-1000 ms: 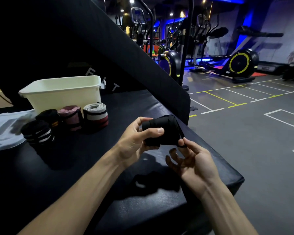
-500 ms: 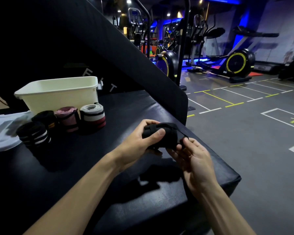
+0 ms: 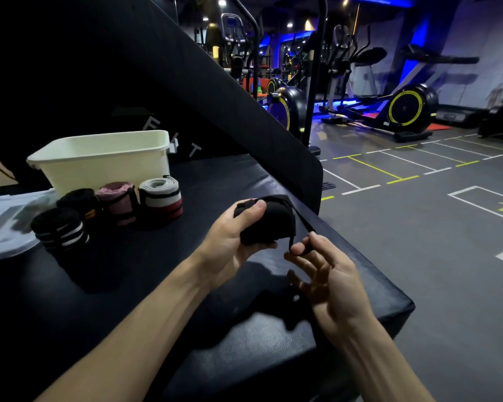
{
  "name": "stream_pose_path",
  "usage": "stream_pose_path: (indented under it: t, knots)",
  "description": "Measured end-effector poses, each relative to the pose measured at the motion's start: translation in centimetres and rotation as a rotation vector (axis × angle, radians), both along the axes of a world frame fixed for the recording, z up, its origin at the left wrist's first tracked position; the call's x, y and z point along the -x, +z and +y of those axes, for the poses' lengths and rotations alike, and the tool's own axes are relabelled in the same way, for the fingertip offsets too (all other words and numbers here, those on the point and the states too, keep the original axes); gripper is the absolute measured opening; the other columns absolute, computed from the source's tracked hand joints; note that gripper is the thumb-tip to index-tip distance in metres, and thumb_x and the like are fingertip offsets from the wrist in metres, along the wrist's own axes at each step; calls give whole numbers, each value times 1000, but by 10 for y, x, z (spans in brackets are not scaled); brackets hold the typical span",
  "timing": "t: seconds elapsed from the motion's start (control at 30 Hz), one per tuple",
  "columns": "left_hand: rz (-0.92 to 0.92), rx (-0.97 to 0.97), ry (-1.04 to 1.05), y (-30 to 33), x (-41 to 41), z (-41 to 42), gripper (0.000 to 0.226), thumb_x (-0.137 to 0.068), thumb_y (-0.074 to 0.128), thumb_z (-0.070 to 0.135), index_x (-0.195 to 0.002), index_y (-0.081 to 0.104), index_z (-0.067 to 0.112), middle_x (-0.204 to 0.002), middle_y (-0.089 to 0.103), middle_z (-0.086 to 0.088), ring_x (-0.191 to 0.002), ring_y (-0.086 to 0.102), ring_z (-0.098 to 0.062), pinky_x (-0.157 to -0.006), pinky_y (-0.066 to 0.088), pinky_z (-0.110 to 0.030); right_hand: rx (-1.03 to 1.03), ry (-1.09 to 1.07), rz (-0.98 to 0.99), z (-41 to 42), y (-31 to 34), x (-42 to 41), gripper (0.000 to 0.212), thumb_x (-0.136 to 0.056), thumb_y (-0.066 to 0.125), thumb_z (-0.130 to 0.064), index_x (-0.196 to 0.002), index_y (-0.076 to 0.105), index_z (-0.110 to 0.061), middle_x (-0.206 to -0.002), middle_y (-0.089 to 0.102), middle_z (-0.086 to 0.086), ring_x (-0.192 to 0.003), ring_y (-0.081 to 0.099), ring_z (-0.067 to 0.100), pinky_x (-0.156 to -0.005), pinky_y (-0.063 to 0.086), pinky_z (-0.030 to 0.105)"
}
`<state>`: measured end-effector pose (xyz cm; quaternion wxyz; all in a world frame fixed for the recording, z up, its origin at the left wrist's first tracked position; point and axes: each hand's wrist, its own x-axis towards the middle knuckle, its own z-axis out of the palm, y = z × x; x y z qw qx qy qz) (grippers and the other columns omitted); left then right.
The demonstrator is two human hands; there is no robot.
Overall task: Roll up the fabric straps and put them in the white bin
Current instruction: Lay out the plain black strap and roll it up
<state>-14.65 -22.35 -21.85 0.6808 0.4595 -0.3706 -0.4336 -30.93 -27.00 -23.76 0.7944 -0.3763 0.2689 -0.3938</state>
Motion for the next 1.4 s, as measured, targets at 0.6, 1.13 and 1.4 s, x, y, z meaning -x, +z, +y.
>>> stream_pose_path:
  t: [0.6,1.13,1.4]
  knots:
    - [64,11,-203,9,8,8,53,-99,50,35,-125,62,-10,-114,68,-31,-89,69,-36,-85,57,-40,-30,-6,30,4,5,-8,25,-99,54,-28,-80,68,-19,-75,70,0,-68,70,15,-69,43,33]
    - [46,-104,-456,16,-9,23,40,-94,54,38,-108,79,11,-101,74,-13,-82,71,-19,-62,53,-27,255,40,191,3,7,-5,20,-100,51,-10,-84,63,-15,-82,68,8,-76,68,13,-76,52,38]
    - [-15,-147,-519,15,-13,24,43,-86,63,46,-104,78,10,-90,72,-14,-70,63,-20,-55,48,-27,767,-291,352,-9,-8,-7,19,-94,67,-22,-75,72,-21,-77,71,-2,-71,64,11,-69,51,32]
